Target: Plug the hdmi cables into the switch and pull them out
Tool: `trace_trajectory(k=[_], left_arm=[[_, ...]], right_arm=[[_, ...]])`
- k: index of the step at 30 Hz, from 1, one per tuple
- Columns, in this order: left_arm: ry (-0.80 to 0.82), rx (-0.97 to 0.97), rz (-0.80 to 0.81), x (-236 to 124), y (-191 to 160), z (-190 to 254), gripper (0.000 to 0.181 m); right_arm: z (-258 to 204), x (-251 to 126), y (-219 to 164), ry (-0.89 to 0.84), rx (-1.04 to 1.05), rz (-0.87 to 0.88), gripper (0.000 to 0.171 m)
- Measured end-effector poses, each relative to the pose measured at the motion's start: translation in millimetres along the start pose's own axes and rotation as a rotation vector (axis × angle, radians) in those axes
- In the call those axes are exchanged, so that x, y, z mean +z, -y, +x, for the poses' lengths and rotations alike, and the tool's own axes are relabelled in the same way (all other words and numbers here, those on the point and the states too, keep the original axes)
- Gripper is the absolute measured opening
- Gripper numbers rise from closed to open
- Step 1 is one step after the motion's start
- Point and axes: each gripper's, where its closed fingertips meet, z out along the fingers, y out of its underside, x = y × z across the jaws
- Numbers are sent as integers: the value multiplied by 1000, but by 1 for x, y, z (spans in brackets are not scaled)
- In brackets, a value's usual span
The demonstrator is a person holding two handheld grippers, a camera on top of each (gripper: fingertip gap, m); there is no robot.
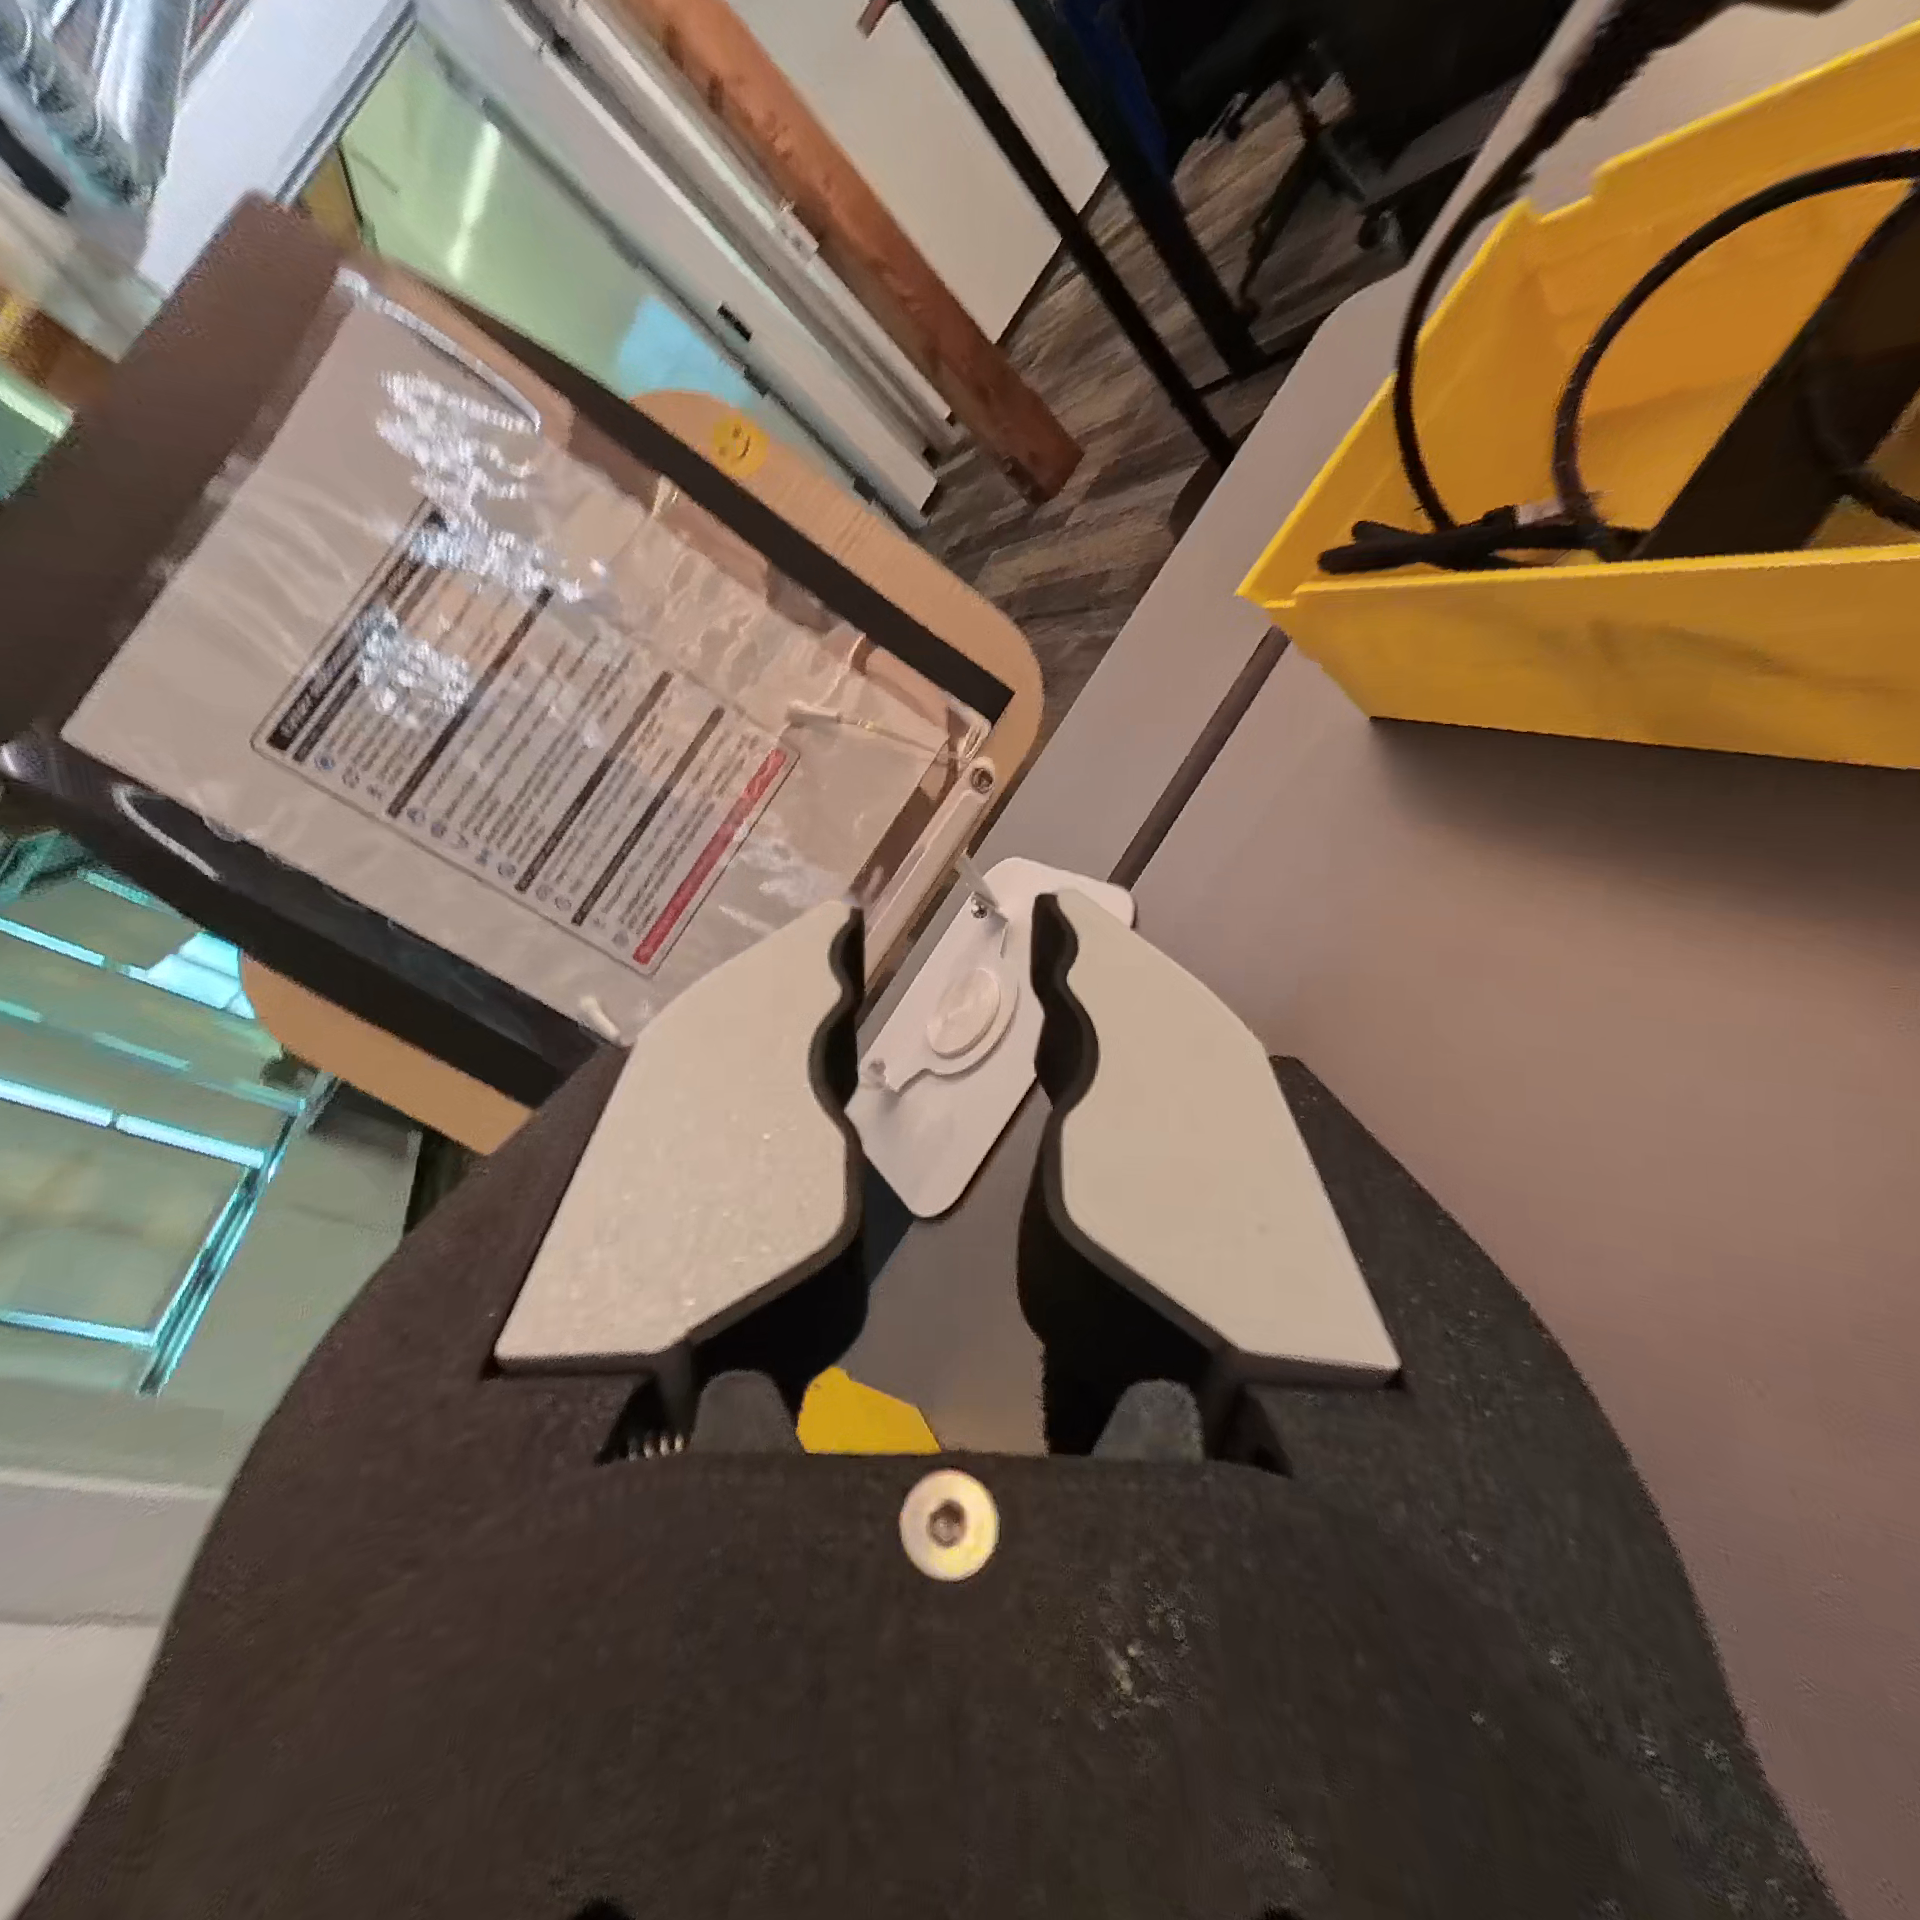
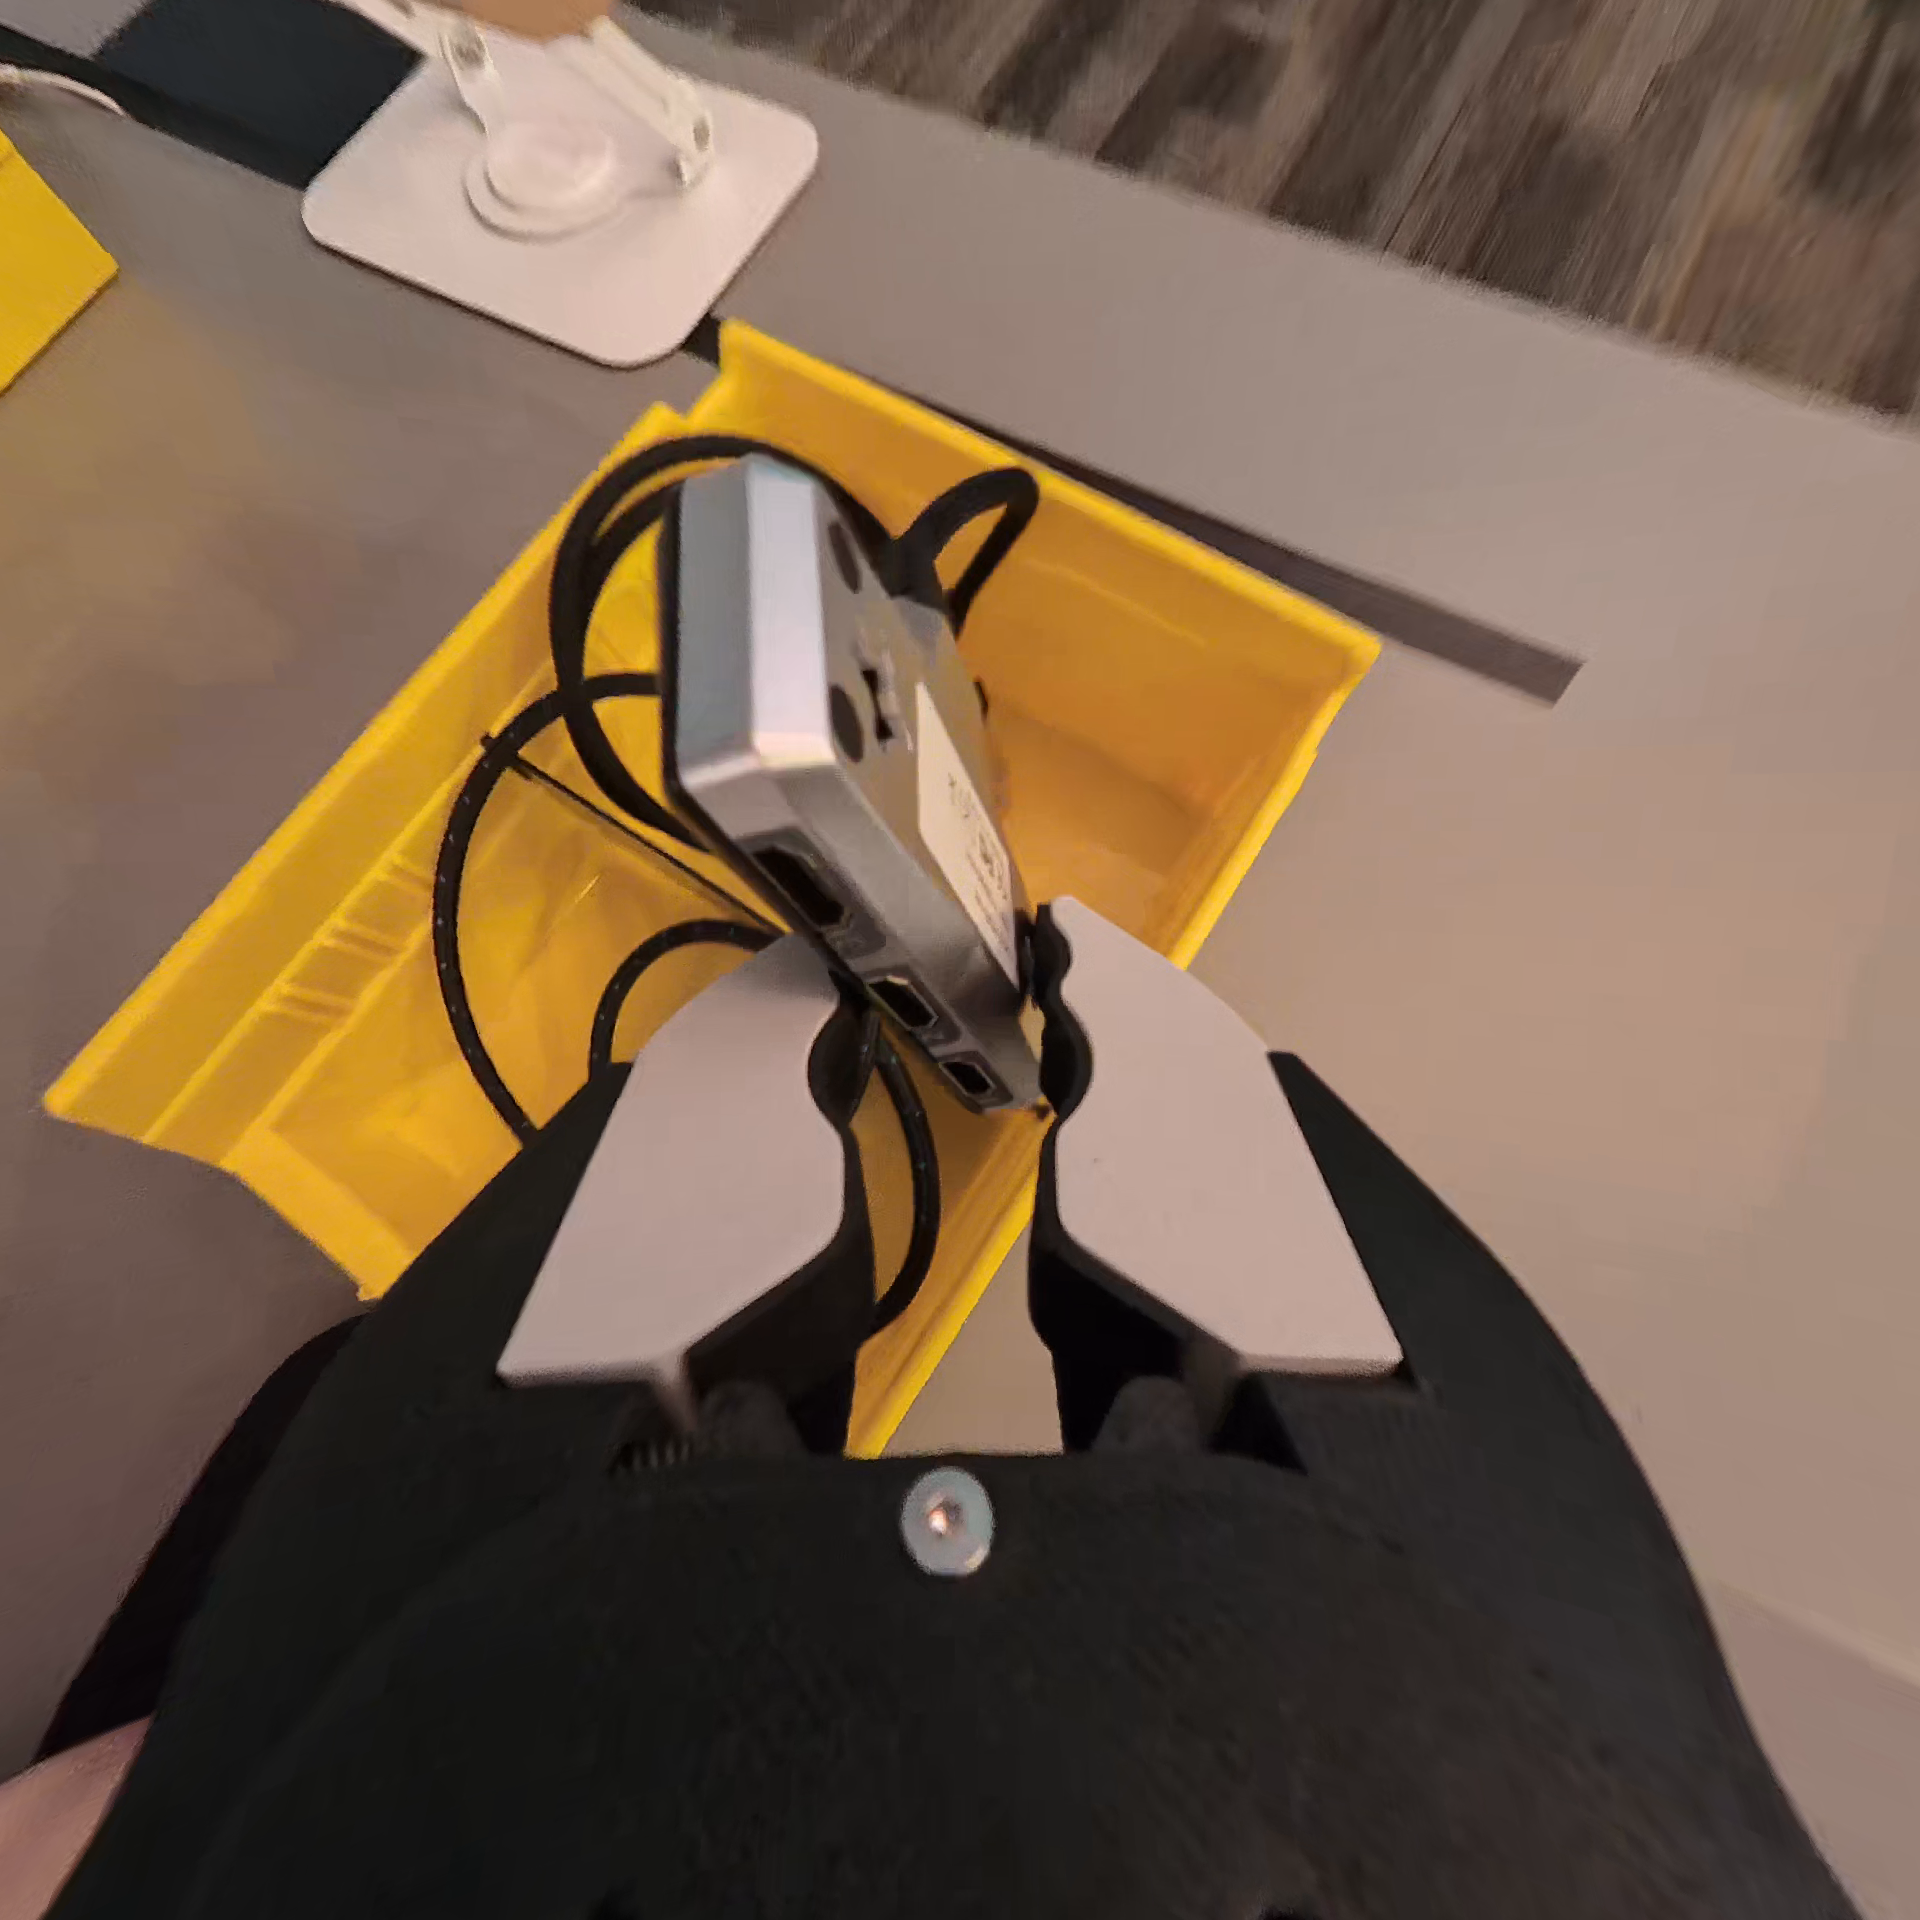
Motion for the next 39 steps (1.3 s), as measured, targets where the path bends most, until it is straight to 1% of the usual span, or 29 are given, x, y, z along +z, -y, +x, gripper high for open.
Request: trace_trajectory(k=[3, 6, 12, 15, 20, 22, 27, 30, 32, 35, 37, 39], left_arm=[[38, -18, -47, 3, -9, -7, 29], [55, -10, -71, 2, -12, -9, 28], [7, -3, -90, 7, -15, 2, 28], [-1, 2, -103, 9, -17, 4, 27], [-7, 4, -104, 10, -18, 6, 27], [-1, 13, -106, 10, -18, 6, 26], [-11, 7, -106, 11, -18, 8, 25], [-19, 7, -111, 11, -19, 9, 25], [-21, 7, -111, 11, -18, 10, 25], [-25, 7, -110, 11, -18, 10, 25], [-28, 10, -112, 11, -18, 11, 25], [-28, 10, -110, 11, -17, 11, 25]], right_arm=[[5, 7, -14, 28, 141, -70, 31], [12, 8, -16, 37, 244, -59, 32], [10, 10, -23, 14, 172, -107, 36], [9, 9, -22, 17, 188, -105, 40], [16, 5, -27, 22, 289, -99, 43], [17, 2, -28, 27, 295, -92, 45], [15, -5, -26, 13, 233, -79, 48], [8, -11, -21, 21, 216, -67, 52], [5, -15, -17, 10, 189, -56, 51], [7, -18, -9, -42, 138, -37, 37], [9, -17, -4, -72, 121, -28, 34], [2, -12, -3, -26, 128, -35, 30]])
